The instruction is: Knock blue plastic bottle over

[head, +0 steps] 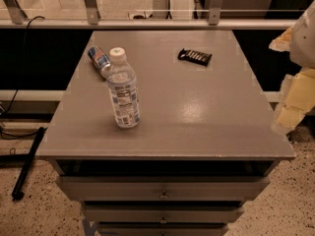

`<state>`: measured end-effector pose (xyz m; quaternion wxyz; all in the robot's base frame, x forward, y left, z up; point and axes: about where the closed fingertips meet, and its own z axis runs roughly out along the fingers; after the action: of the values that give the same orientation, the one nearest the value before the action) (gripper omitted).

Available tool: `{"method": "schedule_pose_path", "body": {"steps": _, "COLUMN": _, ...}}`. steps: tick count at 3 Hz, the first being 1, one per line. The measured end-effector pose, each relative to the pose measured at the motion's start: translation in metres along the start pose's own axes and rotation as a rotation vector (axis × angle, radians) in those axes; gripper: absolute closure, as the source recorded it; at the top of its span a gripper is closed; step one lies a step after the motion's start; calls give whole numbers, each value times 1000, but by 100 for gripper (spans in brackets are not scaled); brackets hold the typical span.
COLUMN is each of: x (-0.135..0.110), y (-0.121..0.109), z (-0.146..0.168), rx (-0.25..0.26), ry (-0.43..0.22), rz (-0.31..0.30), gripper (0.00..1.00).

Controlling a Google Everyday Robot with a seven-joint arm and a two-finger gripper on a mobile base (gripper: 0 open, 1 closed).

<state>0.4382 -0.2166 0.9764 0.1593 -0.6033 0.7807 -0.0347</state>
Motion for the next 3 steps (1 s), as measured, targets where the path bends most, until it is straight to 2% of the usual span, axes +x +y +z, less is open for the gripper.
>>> {"method": "schedule_pose_path", "body": {"steps": 1, "x": 0, "y": 0, "z": 0, "rx": 0, "ry": 0, "rz": 0, "gripper": 0}}
{"method": "schedule_pose_path", "body": {"steps": 2, "x": -10, "y": 0, "z": 5, "rx": -15, "ry": -62, "rz": -16, "gripper": 0}}
{"method": "schedule_pose_path", "body": {"steps": 3, "x": -52, "y": 8, "z": 28, "rx": -73, "ry": -220, "rz": 12, "gripper": 0}}
